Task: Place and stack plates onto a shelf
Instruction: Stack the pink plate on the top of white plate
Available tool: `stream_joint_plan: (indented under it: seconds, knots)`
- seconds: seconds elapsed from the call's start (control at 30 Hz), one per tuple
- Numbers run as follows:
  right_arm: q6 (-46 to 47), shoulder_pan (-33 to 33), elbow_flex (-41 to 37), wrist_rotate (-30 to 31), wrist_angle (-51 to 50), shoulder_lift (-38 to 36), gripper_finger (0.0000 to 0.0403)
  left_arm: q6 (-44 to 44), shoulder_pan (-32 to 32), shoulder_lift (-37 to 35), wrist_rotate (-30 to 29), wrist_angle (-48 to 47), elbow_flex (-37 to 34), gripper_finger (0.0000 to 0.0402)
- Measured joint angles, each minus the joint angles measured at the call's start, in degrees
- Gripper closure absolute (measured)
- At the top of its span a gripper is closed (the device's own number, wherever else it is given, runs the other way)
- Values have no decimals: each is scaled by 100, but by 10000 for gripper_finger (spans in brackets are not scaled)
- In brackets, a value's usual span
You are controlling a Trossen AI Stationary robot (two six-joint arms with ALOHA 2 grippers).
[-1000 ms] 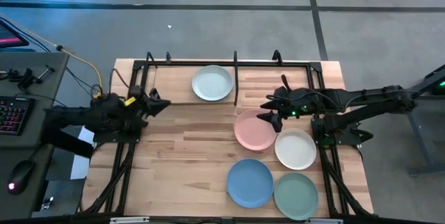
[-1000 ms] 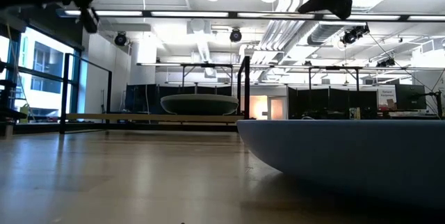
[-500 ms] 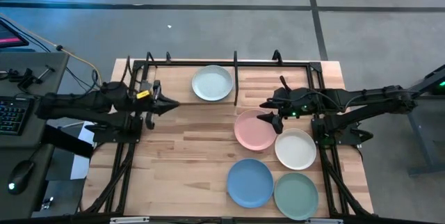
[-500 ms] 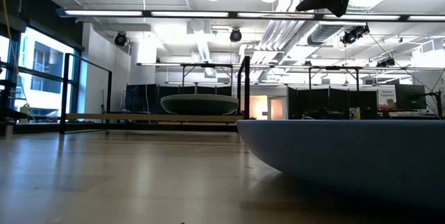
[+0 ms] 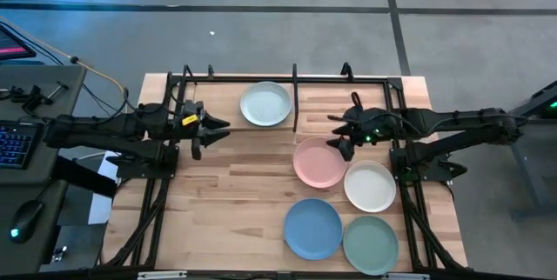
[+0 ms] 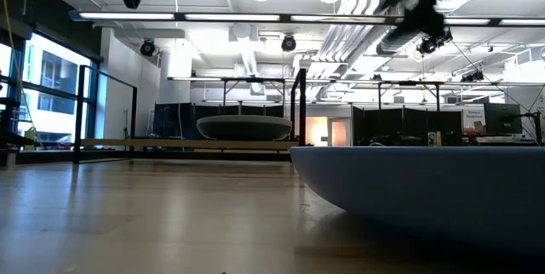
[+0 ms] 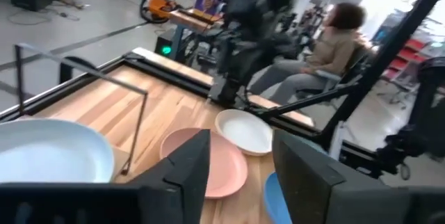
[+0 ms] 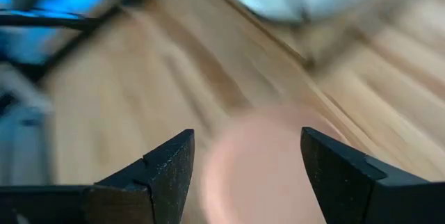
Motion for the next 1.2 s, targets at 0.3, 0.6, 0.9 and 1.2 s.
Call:
stream_joint_plan:
  seconds: [0.3,0.6,0.9,1.2]
  knots:
    - [684,-897,-887,-1502,-1625,176,160,-1,0,-57,182,29,0,244]
    - [2381,-1035,-2119,-1595,82,198,160,0,0,-54,178,21,0,244]
    - [2601,-1032,-2118,-949,154,832,160,2,0,-54,129,20,0,245]
    - [2515,-1017,-2114,-1330,862,1433,167,2,0,-51,116,20,0,245]
